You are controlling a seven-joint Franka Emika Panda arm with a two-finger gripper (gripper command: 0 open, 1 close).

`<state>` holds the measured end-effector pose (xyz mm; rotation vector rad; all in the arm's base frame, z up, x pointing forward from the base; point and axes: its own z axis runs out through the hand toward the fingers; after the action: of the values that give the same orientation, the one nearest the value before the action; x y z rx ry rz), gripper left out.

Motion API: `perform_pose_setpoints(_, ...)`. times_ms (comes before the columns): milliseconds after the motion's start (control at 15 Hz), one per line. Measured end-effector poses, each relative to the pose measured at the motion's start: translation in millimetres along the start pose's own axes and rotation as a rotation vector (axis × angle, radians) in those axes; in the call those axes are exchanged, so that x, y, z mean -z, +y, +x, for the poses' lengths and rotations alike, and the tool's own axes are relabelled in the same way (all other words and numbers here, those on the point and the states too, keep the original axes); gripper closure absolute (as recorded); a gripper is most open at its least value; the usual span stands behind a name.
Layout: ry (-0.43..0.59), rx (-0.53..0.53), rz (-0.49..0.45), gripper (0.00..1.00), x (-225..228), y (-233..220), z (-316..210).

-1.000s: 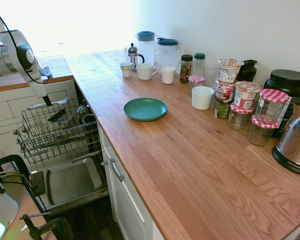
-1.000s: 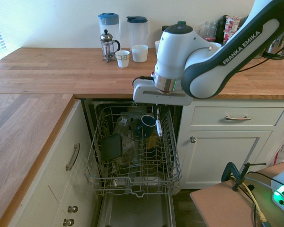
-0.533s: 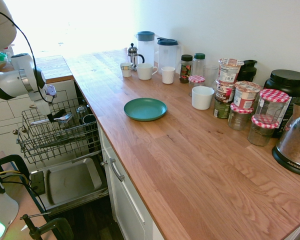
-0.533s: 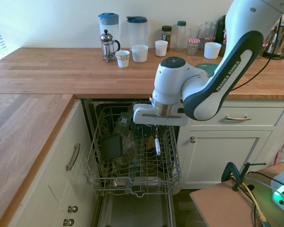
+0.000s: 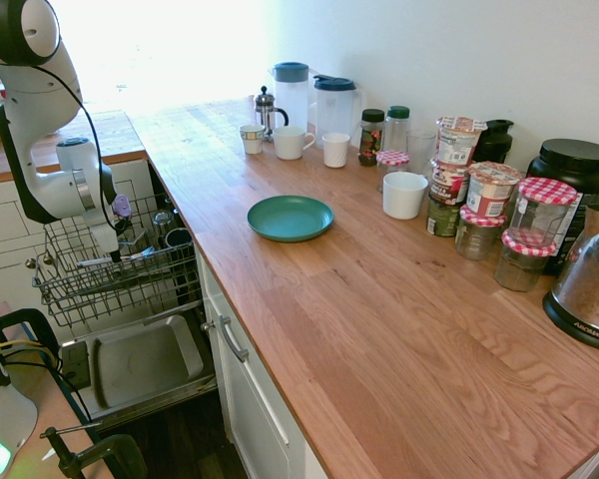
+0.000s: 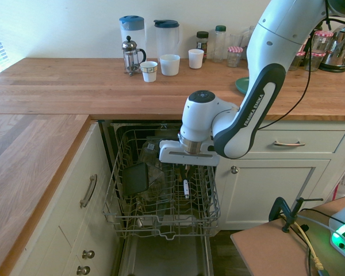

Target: Put the fork in the dishwasher

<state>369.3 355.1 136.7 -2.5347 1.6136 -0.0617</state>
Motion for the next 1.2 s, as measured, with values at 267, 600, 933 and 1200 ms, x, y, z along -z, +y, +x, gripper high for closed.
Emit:
perform_pose_setpoints(267,-0.002,-0.004,-0.012,0.0,-14.6,0.3,4.9)
perform_pose_setpoints(600,0.013,0.011,-0.013,0.0,-17.9,1.6,5.8)
perform_pose_setpoints(933,0.017,0.019,-0.013,0.0,-18.7,3.8,0.7)
perform_pose_setpoints(1200,0.031,0.006,0.005,0.0,-3.7,1.2,-3.3)
